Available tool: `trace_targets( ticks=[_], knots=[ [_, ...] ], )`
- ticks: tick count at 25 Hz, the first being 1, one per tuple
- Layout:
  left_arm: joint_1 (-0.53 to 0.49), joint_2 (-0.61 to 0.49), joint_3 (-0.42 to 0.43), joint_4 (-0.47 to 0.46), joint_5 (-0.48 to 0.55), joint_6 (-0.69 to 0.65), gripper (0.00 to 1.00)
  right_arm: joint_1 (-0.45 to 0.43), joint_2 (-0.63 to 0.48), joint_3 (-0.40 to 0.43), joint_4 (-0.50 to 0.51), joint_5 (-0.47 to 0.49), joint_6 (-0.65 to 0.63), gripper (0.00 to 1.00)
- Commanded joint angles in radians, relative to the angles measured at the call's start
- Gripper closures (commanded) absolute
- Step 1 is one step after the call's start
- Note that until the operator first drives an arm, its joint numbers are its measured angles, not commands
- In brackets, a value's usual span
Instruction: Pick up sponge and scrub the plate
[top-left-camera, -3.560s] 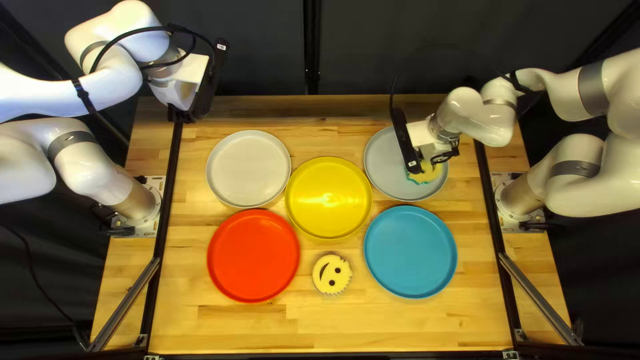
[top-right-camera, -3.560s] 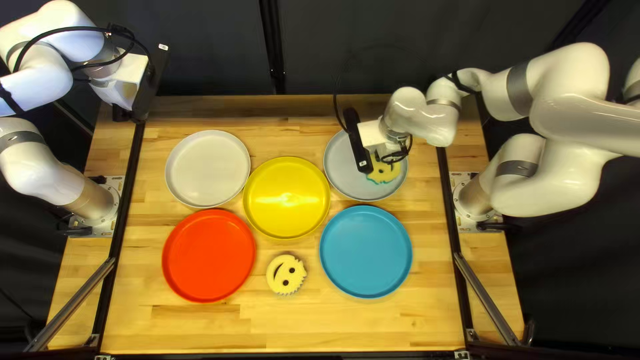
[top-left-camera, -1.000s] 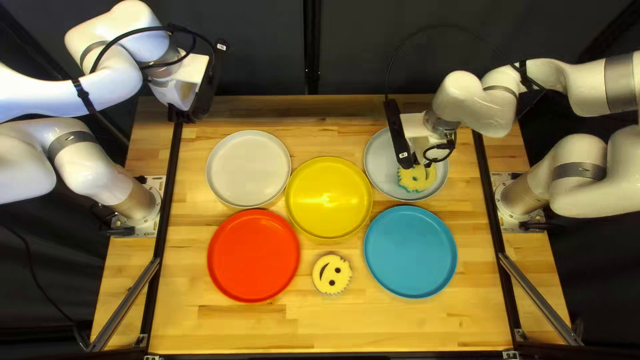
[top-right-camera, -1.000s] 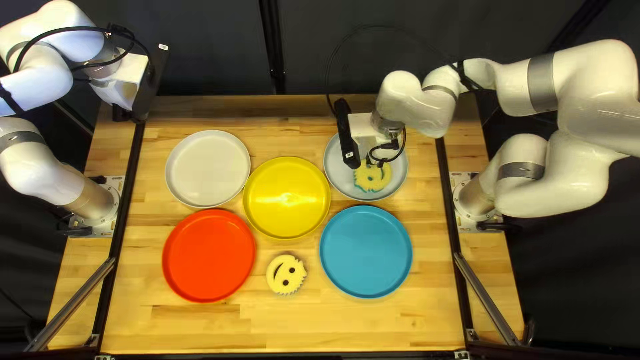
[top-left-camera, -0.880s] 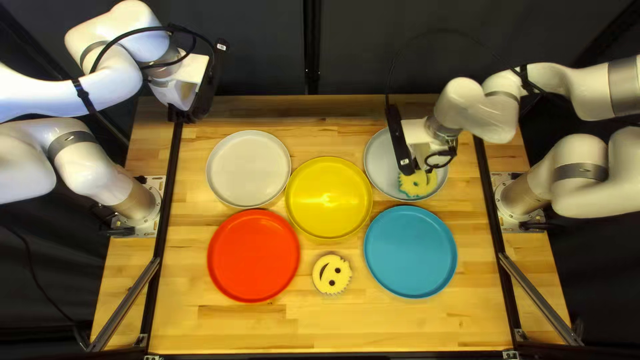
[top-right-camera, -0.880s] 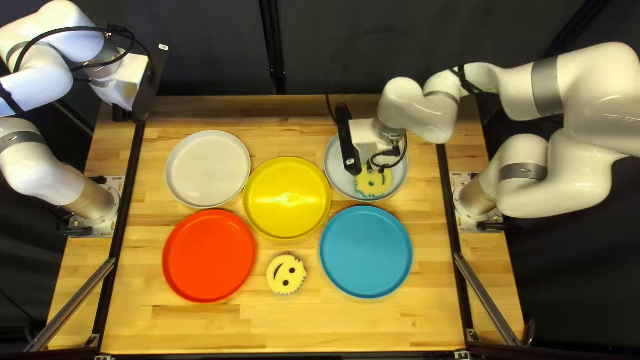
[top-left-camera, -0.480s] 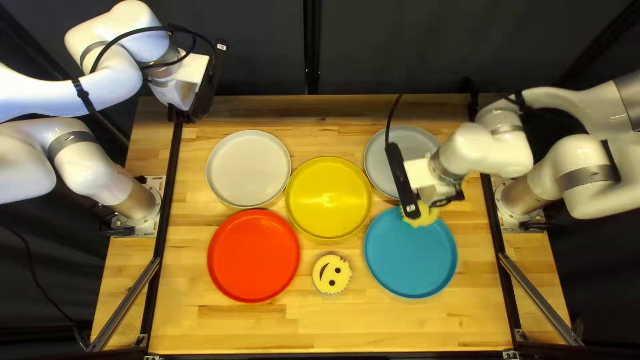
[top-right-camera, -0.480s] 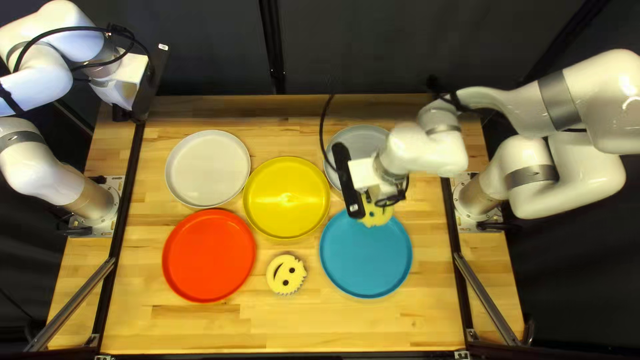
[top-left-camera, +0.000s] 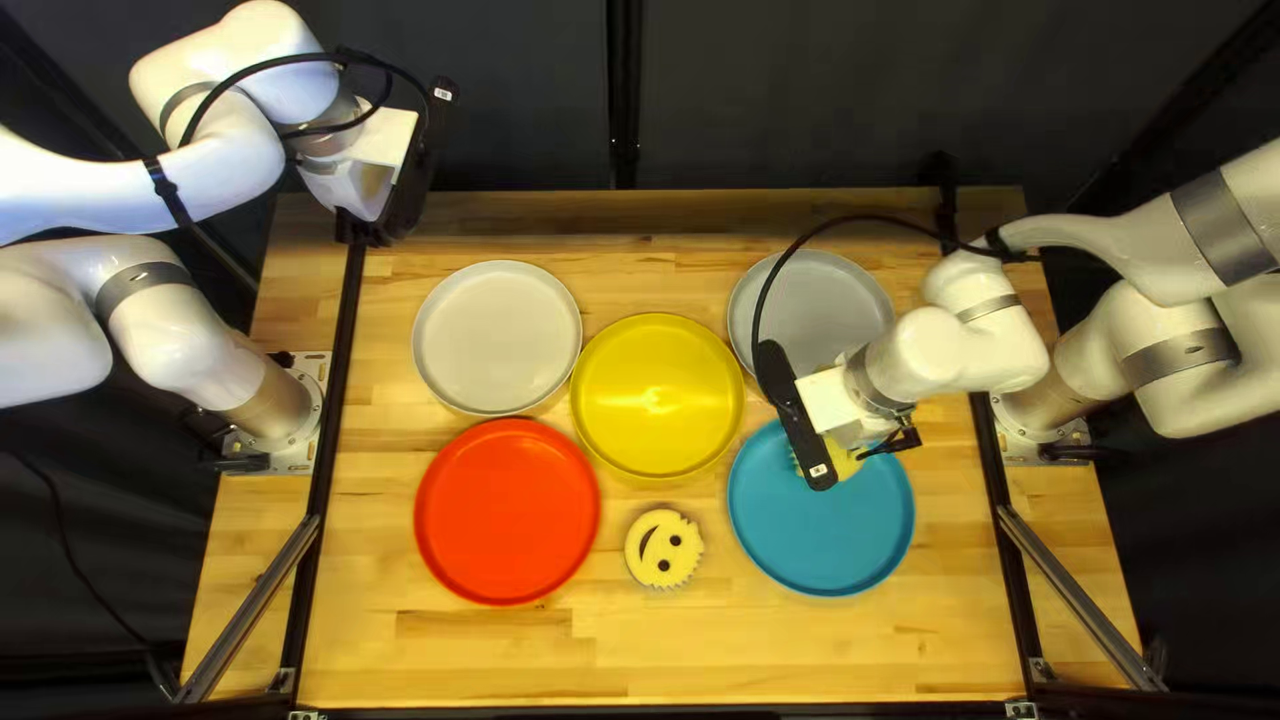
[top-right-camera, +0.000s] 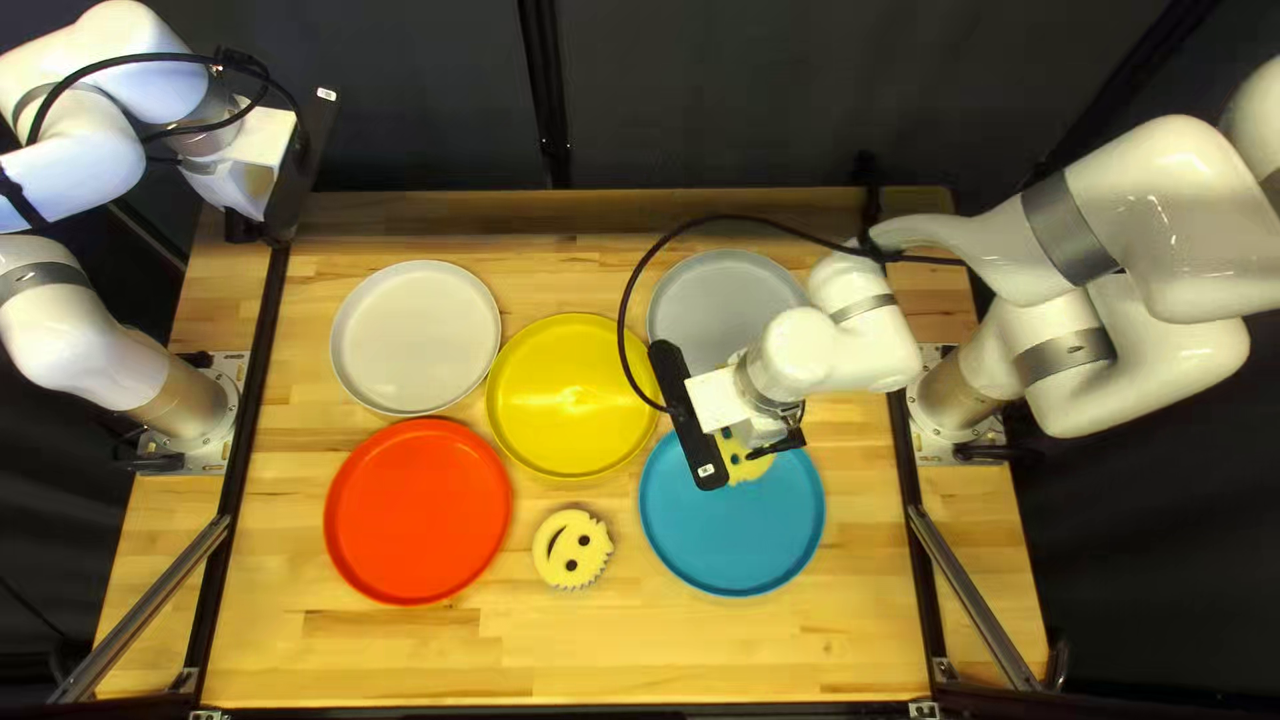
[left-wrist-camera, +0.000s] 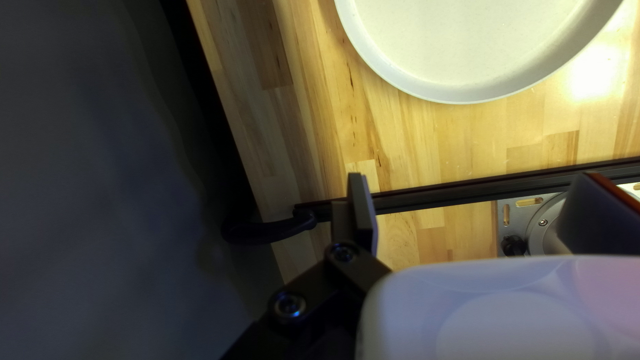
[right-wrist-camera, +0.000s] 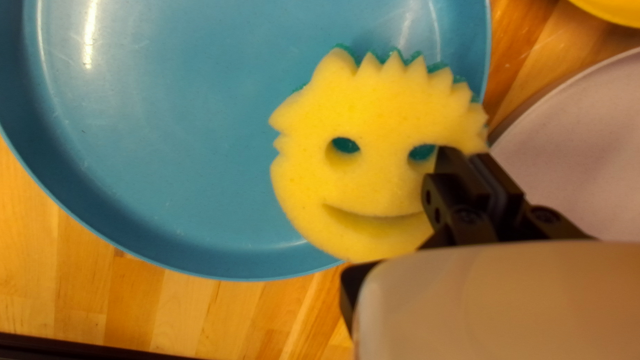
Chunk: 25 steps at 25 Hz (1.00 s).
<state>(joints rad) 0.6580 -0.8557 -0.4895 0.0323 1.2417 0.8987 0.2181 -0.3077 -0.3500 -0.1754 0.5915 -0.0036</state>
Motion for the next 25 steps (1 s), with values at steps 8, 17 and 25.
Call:
trace_targets(
  ticks=[8,17,25],
  knots=[
    [0.0,0.0,0.0,0.0,0.0,0.0,0.0,0.085,0.024,0.029,-0.05,-0.025,0.061,1.0],
    [0.0,0.0,0.0,0.0,0.0,0.0,0.0,0.159,-0.013,0.07,-0.016,0.028,0.056,1.0],
    [0.0,0.0,0.0,0.0,0.0,0.0,0.0,0.122,0.047,0.026,-0.033,0.021,0.015,1.0]
  ],
)
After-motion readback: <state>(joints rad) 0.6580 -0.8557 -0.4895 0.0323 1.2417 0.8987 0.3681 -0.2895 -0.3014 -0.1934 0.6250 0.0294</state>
